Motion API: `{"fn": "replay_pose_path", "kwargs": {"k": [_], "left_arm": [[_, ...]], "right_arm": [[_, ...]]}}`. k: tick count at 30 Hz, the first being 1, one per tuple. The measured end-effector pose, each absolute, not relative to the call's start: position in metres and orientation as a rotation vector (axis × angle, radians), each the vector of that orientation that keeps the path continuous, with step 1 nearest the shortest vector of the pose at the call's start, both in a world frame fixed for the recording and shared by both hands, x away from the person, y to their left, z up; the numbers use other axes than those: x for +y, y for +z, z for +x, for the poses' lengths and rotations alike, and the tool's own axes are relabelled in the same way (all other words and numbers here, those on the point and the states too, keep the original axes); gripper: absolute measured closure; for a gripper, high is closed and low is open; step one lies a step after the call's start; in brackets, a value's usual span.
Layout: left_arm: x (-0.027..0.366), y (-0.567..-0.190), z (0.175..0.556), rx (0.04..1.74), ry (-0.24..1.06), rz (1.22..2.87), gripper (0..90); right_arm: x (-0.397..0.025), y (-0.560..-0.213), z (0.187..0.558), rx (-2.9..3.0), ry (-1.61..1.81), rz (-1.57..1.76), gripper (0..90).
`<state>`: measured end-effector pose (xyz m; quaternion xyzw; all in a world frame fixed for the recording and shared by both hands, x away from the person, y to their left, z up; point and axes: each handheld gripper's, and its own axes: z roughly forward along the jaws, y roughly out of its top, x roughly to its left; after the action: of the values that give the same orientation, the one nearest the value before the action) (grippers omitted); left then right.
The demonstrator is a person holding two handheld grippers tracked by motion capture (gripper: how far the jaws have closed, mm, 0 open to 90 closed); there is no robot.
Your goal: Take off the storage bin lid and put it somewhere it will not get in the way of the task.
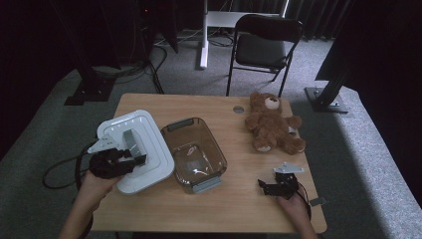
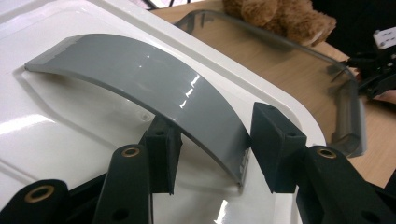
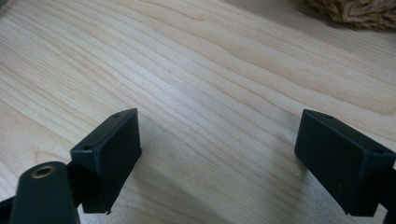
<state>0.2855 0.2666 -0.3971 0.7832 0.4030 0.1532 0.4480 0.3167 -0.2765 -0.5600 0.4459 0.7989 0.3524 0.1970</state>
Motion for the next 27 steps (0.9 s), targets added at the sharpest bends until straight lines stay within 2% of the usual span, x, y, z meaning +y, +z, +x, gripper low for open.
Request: {"fn": "replay_pose_path", "kwargs": {"k": [13, 27], "left_arm": [[0.283, -0.43, 0.289, 1.062, 0.321, 1.945, 54.9], [0.282, -0.473, 0.307, 1.107, 0.218, 1.98, 55.0]], "right_arm": [[-0.277, -0.56, 0.317, 2.237, 0.987, 1.245, 13.6], [-0.277, -0.56, 0.317, 2.237, 0.987, 1.245, 13.6]]}}
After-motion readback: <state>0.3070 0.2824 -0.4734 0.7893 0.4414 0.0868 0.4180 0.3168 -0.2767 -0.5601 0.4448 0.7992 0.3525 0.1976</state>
